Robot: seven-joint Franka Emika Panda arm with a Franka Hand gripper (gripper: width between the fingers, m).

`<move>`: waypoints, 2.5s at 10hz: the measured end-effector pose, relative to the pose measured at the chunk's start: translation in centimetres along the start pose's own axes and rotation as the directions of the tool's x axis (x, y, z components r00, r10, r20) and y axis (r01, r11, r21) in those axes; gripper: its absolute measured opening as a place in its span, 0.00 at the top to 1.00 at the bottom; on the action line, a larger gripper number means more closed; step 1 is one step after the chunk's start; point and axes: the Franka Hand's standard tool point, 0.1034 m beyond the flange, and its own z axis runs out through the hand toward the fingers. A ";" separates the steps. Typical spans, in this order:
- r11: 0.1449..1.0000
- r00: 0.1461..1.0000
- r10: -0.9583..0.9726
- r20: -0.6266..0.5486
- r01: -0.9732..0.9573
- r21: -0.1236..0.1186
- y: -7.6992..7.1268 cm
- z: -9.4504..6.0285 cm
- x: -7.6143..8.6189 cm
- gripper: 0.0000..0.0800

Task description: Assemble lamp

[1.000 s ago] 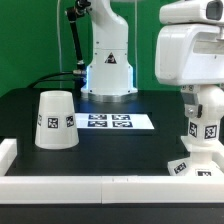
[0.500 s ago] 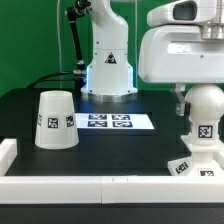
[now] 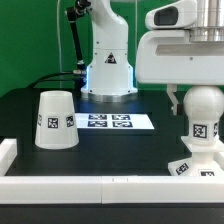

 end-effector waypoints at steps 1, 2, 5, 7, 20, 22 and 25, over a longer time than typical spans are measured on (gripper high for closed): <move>0.999 0.999 0.040 0.000 -0.040 0.000 0.0 0.0 0.0 0.28; 0.995 0.995 0.101 0.000 -0.101 0.000 0.1 0.0 0.1 0.28; 0.951 0.951 0.308 0.007 -0.308 0.008 0.1 0.0 0.0 0.28; 0.824 0.824 0.565 0.045 -0.566 0.022 -0.1 0.1 -0.5 0.28; 0.852 0.844 0.510 0.166 -0.522 0.036 -1.2 -0.3 -1.3 0.13; 0.911 0.904 0.396 0.159 -0.409 0.056 -1.2 -0.2 -1.3 0.13; 0.993 0.988 0.092 0.120 -0.100 0.060 -1.6 -0.3 -2.0 0.13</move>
Offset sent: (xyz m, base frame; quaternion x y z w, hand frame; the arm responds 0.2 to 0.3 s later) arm 0.0000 0.0000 0.0000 0.0000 0.0000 0.1938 0.9810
